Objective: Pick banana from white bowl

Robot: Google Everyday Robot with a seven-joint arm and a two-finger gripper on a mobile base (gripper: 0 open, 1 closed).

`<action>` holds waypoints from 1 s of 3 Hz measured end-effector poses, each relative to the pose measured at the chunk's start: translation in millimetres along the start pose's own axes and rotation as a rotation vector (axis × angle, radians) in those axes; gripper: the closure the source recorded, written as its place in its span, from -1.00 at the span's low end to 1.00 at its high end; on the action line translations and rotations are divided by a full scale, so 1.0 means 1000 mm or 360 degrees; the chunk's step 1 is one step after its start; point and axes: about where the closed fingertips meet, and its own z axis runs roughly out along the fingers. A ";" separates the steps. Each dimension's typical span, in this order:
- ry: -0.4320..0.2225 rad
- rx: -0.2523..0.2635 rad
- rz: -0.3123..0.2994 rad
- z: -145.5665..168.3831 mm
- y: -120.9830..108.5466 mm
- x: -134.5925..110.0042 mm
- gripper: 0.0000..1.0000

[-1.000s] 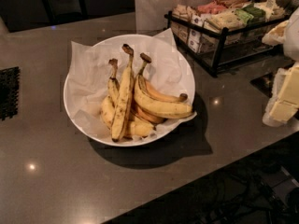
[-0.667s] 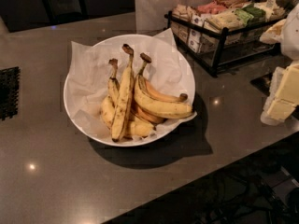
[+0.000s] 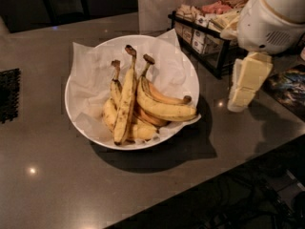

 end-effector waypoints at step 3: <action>-0.0300 -0.0221 -0.0519 0.030 0.003 -0.115 -1.00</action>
Offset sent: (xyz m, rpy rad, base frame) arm 0.0089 0.1262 -0.0028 0.1196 0.0452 0.4391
